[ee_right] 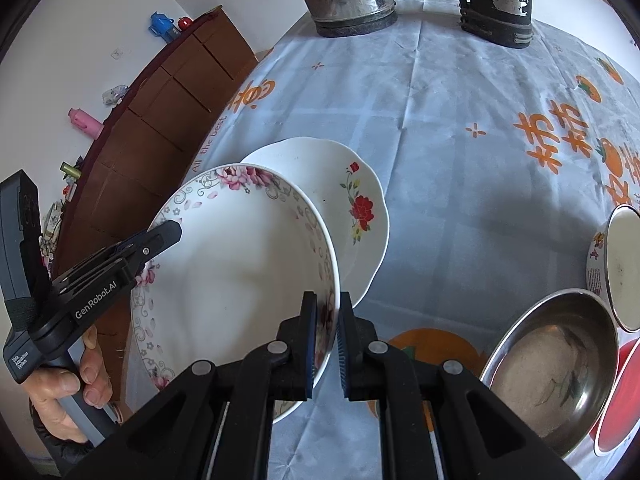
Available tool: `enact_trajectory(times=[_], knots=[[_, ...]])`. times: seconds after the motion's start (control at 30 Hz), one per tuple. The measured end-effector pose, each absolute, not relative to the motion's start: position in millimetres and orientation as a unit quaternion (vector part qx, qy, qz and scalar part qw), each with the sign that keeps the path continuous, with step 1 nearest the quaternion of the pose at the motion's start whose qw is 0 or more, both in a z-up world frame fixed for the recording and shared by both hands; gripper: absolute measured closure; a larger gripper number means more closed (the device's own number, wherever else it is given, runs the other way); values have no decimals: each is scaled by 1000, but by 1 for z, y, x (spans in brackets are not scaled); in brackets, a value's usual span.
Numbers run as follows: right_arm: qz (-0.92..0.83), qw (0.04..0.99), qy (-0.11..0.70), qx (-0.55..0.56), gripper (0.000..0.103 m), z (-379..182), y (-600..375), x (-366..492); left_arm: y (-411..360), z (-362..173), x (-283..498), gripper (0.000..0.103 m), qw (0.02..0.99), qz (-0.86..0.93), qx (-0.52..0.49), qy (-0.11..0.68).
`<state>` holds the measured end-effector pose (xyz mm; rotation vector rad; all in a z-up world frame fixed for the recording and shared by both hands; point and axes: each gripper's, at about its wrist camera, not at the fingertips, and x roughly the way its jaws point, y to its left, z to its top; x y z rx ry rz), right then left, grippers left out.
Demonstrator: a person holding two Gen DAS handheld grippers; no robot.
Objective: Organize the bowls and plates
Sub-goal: 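Lower the pink-rimmed plate onto the red-flower plate with both grippers, then open both grippers and release the pink-rimmed plate rim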
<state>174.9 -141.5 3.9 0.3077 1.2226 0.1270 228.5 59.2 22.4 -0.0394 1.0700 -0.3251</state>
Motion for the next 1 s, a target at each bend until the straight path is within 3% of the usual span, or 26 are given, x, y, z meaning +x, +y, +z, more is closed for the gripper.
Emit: enact_trajectory(times=[0.53, 1.0], knots=[[38, 804, 572, 156, 93, -16, -161, 209, 39, 1, 263, 84, 847, -146, -13, 512], [9, 852, 518, 74, 92, -14, -141, 216, 31, -4, 272, 87, 867, -122, 18, 483]])
